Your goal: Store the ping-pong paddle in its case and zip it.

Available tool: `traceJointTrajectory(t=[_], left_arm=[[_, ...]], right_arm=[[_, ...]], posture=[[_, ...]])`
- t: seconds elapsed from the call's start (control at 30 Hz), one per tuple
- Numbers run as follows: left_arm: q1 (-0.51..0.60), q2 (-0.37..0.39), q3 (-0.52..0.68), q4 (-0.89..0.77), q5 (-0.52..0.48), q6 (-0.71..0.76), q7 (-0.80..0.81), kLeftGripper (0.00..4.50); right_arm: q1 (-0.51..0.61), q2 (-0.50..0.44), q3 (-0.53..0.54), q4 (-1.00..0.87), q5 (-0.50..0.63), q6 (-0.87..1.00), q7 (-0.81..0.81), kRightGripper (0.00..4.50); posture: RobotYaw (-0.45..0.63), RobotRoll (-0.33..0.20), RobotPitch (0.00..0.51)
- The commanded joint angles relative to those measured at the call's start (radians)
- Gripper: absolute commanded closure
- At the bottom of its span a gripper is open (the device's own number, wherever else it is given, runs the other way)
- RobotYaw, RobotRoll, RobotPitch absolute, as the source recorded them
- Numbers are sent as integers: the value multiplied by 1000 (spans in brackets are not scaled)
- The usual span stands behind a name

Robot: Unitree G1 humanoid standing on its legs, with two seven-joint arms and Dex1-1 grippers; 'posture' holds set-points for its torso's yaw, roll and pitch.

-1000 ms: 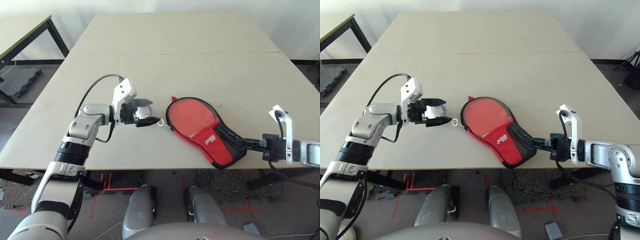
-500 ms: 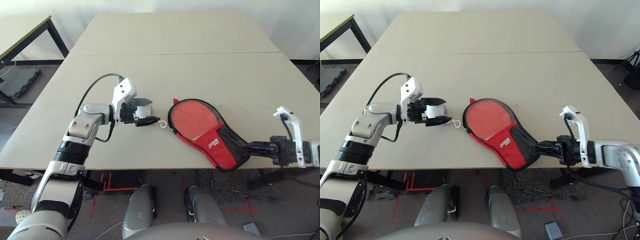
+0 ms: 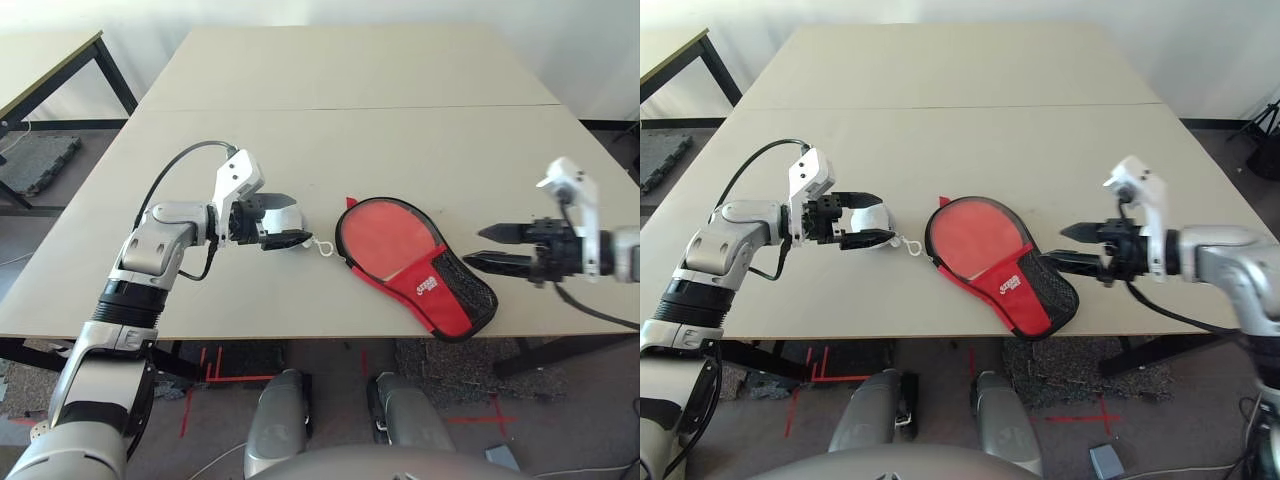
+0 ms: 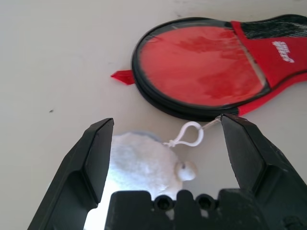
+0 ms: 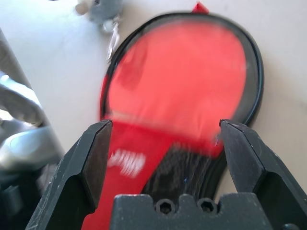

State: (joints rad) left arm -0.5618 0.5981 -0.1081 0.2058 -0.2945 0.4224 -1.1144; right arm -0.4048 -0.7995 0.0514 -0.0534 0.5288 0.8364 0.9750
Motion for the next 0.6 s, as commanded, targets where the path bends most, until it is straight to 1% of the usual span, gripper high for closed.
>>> traceJointTrajectory(t=[0.03, 0.23, 0.33, 0.53, 0.6], left_arm=[[10, 2, 8, -21, 1, 11, 16, 0], [25, 13, 21, -55, -4, 32, 32, 0], [37, 19, 37, -83, -13, 54, 45, 0], [56, 25, 33, -103, -18, 78, 38, 0], [48, 20, 27, -86, -2, 63, 52, 0]], right_arm=[[-49, 58, 79, 109, -95, -73, -19, 60], [-91, 129, 130, 215, -177, -126, -15, 60], [-82, 132, 158, 235, -213, -148, 2, 60], [-75, 138, 164, 245, -246, -163, 16, 60], [-70, 141, 164, 240, -251, -160, 20, 60]], posture=[[121, 0, 75], [147, 0, 76], [159, 0, 75], [158, 0, 77], [154, 0, 77]])
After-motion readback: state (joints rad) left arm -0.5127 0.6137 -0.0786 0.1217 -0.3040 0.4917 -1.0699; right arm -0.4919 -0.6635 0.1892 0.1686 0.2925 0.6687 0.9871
